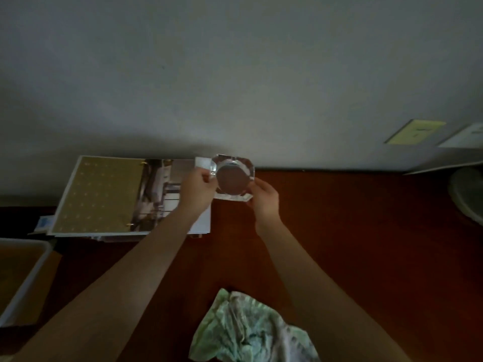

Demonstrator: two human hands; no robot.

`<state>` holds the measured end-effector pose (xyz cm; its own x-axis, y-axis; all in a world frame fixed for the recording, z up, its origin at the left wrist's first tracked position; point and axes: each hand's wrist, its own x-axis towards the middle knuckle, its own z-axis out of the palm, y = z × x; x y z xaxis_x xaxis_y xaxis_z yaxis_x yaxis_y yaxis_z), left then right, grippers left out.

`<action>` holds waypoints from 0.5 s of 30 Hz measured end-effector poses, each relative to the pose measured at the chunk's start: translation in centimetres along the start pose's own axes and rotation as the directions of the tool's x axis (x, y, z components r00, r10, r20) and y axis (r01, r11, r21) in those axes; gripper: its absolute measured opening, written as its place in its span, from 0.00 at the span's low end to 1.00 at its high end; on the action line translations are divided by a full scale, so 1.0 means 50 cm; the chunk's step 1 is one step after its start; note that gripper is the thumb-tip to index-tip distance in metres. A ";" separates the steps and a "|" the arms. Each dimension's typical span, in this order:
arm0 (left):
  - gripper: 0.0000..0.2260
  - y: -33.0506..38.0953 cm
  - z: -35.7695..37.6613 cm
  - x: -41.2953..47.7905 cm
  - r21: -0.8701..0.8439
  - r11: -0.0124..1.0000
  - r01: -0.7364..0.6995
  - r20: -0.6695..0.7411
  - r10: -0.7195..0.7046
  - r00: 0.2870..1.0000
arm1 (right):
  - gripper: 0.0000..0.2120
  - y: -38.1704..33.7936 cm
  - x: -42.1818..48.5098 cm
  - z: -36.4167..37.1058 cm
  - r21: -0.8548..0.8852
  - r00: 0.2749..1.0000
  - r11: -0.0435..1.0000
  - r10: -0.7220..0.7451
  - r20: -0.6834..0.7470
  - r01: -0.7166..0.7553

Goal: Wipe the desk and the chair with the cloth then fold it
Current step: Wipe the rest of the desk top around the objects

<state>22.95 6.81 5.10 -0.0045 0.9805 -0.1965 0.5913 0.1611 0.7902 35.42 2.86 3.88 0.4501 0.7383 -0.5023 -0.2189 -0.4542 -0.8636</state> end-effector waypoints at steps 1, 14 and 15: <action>0.05 0.011 0.033 0.001 -0.011 1.000 0.006 0.001 -0.006 1.000 | 0.13 -0.001 0.013 -0.028 -0.010 1.000 1.000 0.008 -0.020 -0.009; 0.07 0.114 0.448 -0.002 -0.002 0.986 0.166 0.172 -0.164 0.971 | 0.16 0.028 0.201 -0.383 -0.134 0.993 0.986 0.089 -0.081 -0.099; 0.08 0.123 0.461 -0.002 0.004 0.987 0.158 0.167 -0.157 0.973 | 0.16 0.030 0.210 -0.396 -0.119 0.992 0.988 0.086 -0.093 -0.097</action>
<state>45.19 5.10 -3.42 0.0381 0.9103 -0.4122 0.5861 0.3138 0.7470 56.96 0.08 -1.86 0.5080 0.6468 -0.5689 -0.1567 -0.5800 -0.7994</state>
